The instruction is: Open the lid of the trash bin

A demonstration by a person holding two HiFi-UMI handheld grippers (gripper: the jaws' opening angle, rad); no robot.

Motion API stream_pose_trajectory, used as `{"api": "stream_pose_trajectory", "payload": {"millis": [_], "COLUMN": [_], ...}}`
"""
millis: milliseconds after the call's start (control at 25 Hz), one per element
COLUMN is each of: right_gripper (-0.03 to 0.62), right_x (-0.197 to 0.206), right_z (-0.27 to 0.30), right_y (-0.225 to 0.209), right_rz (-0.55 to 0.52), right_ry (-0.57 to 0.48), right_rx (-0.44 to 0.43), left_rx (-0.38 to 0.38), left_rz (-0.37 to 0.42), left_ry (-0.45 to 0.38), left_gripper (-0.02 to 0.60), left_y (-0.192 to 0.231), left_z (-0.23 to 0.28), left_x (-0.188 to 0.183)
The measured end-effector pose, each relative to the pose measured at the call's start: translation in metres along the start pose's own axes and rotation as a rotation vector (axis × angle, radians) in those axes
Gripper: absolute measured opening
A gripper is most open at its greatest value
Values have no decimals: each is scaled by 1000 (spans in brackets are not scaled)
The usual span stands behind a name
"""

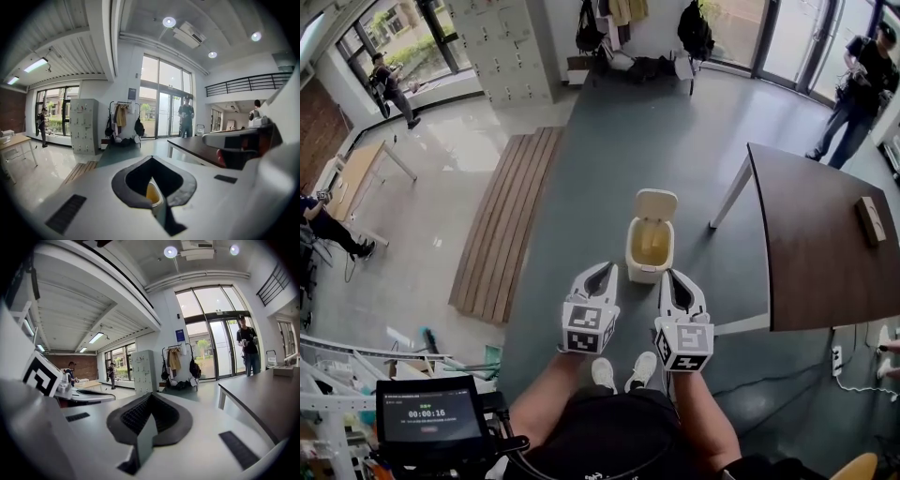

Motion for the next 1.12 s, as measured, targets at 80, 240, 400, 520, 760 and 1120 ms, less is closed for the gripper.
{"api": "stream_pose_trajectory", "payload": {"millis": [80,240,400,520,760,1120], "right_gripper": [0,0,0,0,0,0], "right_x": [-4,2,12,13,14,23], "right_z": [-1,4,7,8,8,10], "right_y": [-1,-2,4,3,1,4], "right_rz": [-22,-30,-44,-68,-92,-112], "right_ry": [-3,-4,8,5,6,51], "right_rx": [2,9,-1,-7,-6,-17], "left_rx": [-24,-5,26,59,82,107], "left_rz": [-26,-55,-37,-40,-41,-40], "left_ry": [2,-22,-24,-42,-61,-57], "left_gripper": [-3,-3,-3,-3,-3,-3], "left_y": [13,14,3,-3,-7,-10], "left_z": [-1,-2,-3,-2,-3,-4], "left_x": [-3,-7,-3,-5,-9,-5]}}
Point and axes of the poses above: the fingertips, and each gripper's own axes: z forward along the fingers, y to its left, x out of its underside, the point moved 8 cm from there along -z, backward along the fingers, and after that the axes turned 7 degrees about -x, right-handed, at the moved point
